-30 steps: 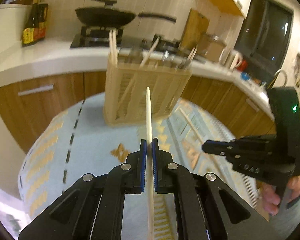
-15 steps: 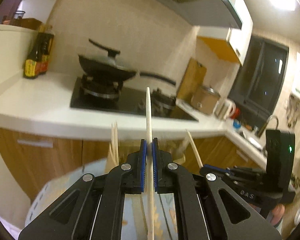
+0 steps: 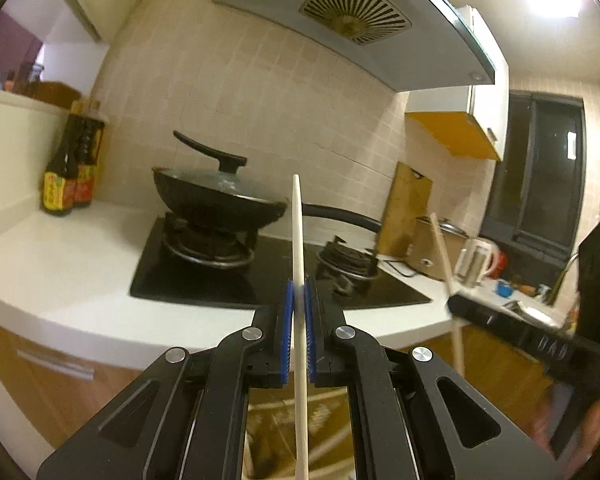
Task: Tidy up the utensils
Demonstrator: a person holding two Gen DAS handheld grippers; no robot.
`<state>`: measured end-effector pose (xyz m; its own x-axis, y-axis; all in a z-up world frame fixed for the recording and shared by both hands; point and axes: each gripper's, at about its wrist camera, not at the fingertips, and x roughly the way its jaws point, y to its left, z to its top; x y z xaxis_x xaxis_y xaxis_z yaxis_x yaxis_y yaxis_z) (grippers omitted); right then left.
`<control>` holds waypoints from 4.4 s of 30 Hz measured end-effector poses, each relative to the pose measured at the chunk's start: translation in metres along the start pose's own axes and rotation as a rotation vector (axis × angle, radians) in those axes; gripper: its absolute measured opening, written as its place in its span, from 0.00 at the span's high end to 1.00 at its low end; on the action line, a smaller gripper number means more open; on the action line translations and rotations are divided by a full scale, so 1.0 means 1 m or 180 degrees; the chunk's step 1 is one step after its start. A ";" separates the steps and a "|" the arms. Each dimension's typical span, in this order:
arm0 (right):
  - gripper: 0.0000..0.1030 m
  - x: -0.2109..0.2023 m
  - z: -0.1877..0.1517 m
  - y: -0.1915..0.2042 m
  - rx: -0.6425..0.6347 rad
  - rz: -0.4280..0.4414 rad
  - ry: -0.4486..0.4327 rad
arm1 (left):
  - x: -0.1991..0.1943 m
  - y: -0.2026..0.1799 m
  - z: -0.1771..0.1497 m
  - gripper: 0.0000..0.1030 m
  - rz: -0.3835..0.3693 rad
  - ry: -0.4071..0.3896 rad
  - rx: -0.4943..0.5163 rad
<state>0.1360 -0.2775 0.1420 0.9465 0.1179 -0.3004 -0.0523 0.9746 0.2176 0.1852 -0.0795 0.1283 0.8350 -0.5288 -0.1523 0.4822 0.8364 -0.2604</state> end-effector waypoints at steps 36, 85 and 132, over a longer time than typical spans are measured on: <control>0.67 -0.029 -0.088 -0.007 -0.0113 -0.0070 -0.0028 | -0.059 0.017 -0.071 0.33 0.0259 -0.0141 -0.0064; 0.08 -0.075 -0.207 -0.008 -0.0314 -0.0724 0.0034 | -0.128 -0.019 -0.168 0.07 0.1138 0.0226 0.0588; 0.08 -0.067 -0.206 -0.017 -0.0182 -0.0606 0.0171 | -0.121 -0.012 -0.168 0.07 0.1292 0.0376 0.0442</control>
<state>0.0075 -0.2626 -0.0326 0.9227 -0.0612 -0.3806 0.1066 0.9893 0.0996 0.0336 -0.0501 -0.0103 0.9318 -0.1597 -0.3258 0.1594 0.9868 -0.0278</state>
